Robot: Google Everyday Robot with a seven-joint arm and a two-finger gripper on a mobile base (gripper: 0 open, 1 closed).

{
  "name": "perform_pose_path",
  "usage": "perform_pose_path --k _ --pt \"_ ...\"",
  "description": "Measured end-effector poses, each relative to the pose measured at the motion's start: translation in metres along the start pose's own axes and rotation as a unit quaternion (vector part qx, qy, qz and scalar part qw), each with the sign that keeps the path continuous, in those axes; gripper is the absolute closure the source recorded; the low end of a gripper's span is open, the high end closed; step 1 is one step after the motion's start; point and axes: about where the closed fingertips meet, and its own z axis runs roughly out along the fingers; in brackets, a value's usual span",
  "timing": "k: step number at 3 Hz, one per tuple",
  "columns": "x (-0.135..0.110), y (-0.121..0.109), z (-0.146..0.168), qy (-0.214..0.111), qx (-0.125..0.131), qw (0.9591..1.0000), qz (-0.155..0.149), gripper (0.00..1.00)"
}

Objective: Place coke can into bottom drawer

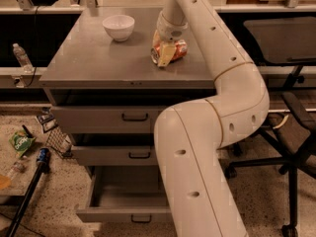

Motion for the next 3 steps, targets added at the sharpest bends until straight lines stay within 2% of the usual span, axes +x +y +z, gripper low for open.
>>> perform_pose_path --k 1,2,3 --pt "0.000 0.001 -0.004 -0.004 0.002 1.0000 0.003 1.00" --pt "-0.001 0.005 -0.056 -0.025 0.034 0.9976 0.055 1.00" --pt "0.000 0.020 -0.113 -0.072 0.061 0.9865 0.133 1.00"
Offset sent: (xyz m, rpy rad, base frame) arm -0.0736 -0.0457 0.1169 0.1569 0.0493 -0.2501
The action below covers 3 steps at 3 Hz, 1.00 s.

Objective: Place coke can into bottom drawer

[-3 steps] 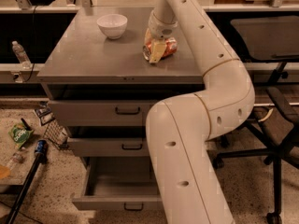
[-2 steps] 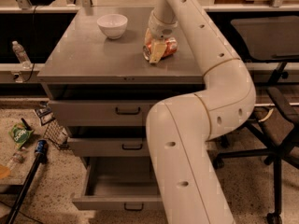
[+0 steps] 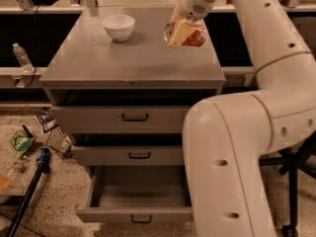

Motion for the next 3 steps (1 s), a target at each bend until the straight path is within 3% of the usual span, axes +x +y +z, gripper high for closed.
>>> perform_pose_path --k 1,2,3 --pt "0.000 0.011 -0.023 -0.020 0.010 0.9991 0.036 1.00" --pt "0.001 0.020 -0.010 -0.017 -0.007 0.9991 0.038 1.00" --pt "0.001 0.020 -0.009 -0.018 -0.006 0.9991 0.038 1.00"
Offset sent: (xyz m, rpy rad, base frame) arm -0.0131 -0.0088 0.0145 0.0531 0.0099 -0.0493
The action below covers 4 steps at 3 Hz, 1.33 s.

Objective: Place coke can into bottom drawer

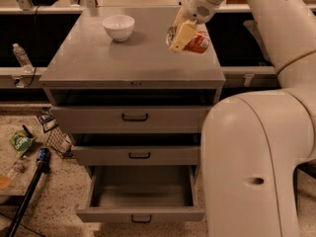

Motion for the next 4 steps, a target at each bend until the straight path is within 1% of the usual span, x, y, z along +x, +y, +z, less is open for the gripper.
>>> perform_pose_path --k 1,2,3,4 --pt "-0.011 0.013 -0.002 -0.016 -0.011 0.9994 0.030 1.00" --pt "-0.063 0.049 -0.050 -0.106 0.015 0.9880 0.111 1.00" --pt "-0.081 0.083 -0.101 -0.170 0.064 0.9758 0.122 1.00" --pt "-0.099 0.141 -0.105 -0.217 0.096 0.9666 0.098 1.00"
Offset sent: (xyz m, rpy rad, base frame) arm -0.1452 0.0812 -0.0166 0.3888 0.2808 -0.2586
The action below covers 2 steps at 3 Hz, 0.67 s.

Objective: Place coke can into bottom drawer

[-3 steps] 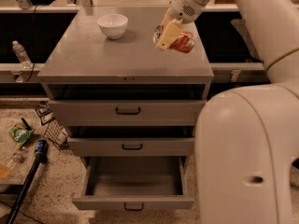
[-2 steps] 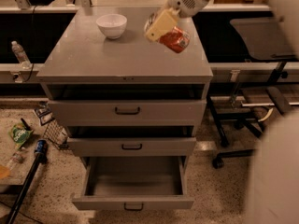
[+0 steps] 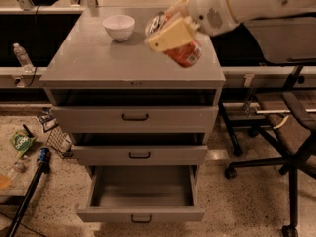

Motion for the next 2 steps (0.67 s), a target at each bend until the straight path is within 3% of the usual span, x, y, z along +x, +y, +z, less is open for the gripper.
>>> perform_pose_path --k 1,2 --pt "0.040 0.048 0.029 0.010 -0.025 0.9996 0.010 1.00" --pt "0.118 0.094 0.084 0.060 -0.074 0.9949 0.031 1.00"
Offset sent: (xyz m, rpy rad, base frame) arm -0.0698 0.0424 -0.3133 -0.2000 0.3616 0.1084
